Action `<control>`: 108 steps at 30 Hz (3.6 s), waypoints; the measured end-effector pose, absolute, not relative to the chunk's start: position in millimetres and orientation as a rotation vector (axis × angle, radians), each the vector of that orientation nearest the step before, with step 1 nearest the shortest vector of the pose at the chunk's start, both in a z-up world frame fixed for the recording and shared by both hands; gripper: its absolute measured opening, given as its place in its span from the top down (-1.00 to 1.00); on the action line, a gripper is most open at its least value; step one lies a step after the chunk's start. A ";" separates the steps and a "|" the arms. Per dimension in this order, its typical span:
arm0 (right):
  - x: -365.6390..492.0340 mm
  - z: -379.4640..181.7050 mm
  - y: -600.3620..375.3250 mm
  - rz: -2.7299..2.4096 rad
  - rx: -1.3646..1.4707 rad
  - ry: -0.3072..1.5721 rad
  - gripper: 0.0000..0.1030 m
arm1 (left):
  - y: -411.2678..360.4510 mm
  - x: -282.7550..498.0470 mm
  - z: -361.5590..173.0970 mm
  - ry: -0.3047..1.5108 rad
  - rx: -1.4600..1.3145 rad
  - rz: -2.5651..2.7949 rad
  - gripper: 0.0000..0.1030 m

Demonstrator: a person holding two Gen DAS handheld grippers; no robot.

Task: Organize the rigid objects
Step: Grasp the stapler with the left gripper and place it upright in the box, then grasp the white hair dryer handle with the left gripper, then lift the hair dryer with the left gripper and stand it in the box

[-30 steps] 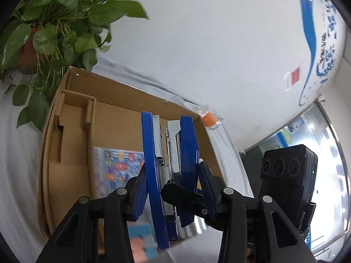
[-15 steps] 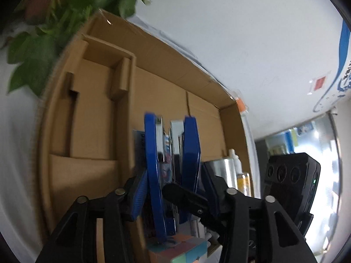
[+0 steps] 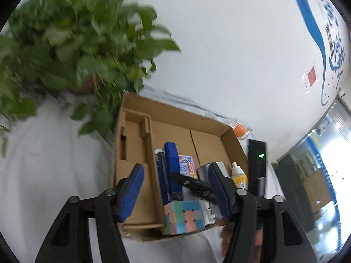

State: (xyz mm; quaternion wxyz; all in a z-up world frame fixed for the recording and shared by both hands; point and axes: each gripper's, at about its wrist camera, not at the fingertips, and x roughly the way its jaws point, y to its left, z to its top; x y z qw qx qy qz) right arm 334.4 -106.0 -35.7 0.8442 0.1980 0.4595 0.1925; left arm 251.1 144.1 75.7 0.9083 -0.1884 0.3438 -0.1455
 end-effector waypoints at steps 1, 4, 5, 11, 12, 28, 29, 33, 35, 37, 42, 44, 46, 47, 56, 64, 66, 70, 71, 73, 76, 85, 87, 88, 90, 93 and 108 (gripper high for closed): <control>323.9 -25.3 -113.3 0.403 0.411 0.925 -0.29 | 140.9 231.3 85.5 0.682 -0.362 -0.263 -0.69; 273.1 9.5 -136.9 0.343 0.279 0.730 -0.70 | 134.0 167.9 113.5 0.534 -0.216 -0.108 -0.99; 258.8 13.7 -140.9 0.323 0.229 0.702 -0.71 | 128.4 148.0 120.5 0.480 -0.152 -0.067 -0.99; 190.5 -5.6 -157.7 0.284 0.034 0.771 -0.71 | 96.7 85.9 107.4 0.462 -0.029 0.055 -0.99; 180.3 -9.7 -158.7 0.273 0.000 0.760 -0.69 | 92.1 78.2 99.0 0.483 -0.039 0.045 -0.98; 66.5 -16.8 -159.5 0.301 -0.106 0.559 -0.91 | 99.0 13.7 -14.1 0.661 -0.251 0.040 -0.99; 64.6 -18.7 -155.7 0.312 -0.110 0.564 -0.91 | 106.8 10.0 -22.7 0.681 -0.280 0.055 -0.98; 55.1 -30.8 -139.4 0.384 -0.114 0.597 -0.91 | 128.4 2.2 -68.7 0.803 -0.378 0.050 -0.88; 50.4 -37.5 -131.7 0.412 -0.124 0.614 -0.91 | 130.3 -0.7 -89.5 0.855 -0.414 0.006 -0.62; 47.6 -44.7 -123.9 0.442 -0.135 0.630 -0.91 | 128.1 1.7 -108.6 0.899 -0.437 -0.024 -0.47; 43.6 -59.4 -112.9 0.493 -0.164 0.679 -0.91 | 125.8 11.7 -128.1 0.914 -0.453 -0.035 0.13; 41.9 -63.5 -113.9 0.503 -0.154 0.689 -0.91 | 121.6 19.2 -125.4 0.917 -0.440 -0.063 0.16; 43.5 -67.5 -119.4 0.510 -0.134 0.707 -0.91 | 114.0 28.7 -123.6 0.917 -0.400 -0.062 0.20; 44.7 -69.5 -122.7 0.515 -0.123 0.715 -0.91 | 109.8 34.0 -122.9 0.920 -0.388 -0.068 0.22; 50.1 -77.5 -173.0 0.438 -0.077 0.735 -0.91 | 46.4 81.8 -116.7 0.971 -0.418 -0.245 0.27; 22.2 -79.6 -237.7 0.432 -0.019 0.682 -0.88 | -47.0 113.8 -121.5 1.064 -0.435 -0.489 -0.05; 25.4 -83.9 -235.8 0.445 -0.022 0.701 -0.68 | -52.4 118.6 -121.9 1.062 -0.436 -0.489 -0.06; 37.6 -101.1 -219.5 0.505 -0.037 0.792 -0.22 | -56.3 119.6 -120.4 1.055 -0.409 -0.494 0.04; 37.8 -105.3 -213.5 0.527 -0.047 0.808 -0.10 | -55.8 118.4 -120.8 1.057 -0.414 -0.492 0.20; 37.0 -111.7 -199.9 0.584 -0.063 0.835 -0.06 | -51.3 113.1 -124.3 1.068 -0.442 -0.494 0.22; 36.8 -120.2 -180.8 0.615 -0.108 0.859 0.10 | -45.0 111.8 -126.6 1.070 -0.469 -0.510 0.23; 46.5 -118.9 -146.4 0.597 -0.115 0.896 0.40 | -21.0 106.6 -113.1 1.061 -0.421 -0.451 0.37; 50.3 -110.6 -140.2 0.590 -0.095 0.874 0.40 | -14.9 106.8 -103.9 1.035 -0.421 -0.449 0.37; 51.6 -105.8 -136.3 0.589 -0.091 0.861 0.40 | -9.1 106.9 -94.0 1.010 -0.415 -0.448 0.37; 55.5 -89.7 -125.2 0.579 -0.096 0.817 0.40 | -1.3 109.5 -75.1 0.965 -0.401 -0.449 0.37; 66.2 -63.4 -110.8 0.577 -0.083 0.755 0.40 | 18.0 118.8 -42.8 0.889 -0.369 -0.449 0.37; 225.8 -1.4 -17.3 0.556 0.011 0.723 0.39 | 151.0 290.2 33.4 0.868 -0.397 -0.487 0.37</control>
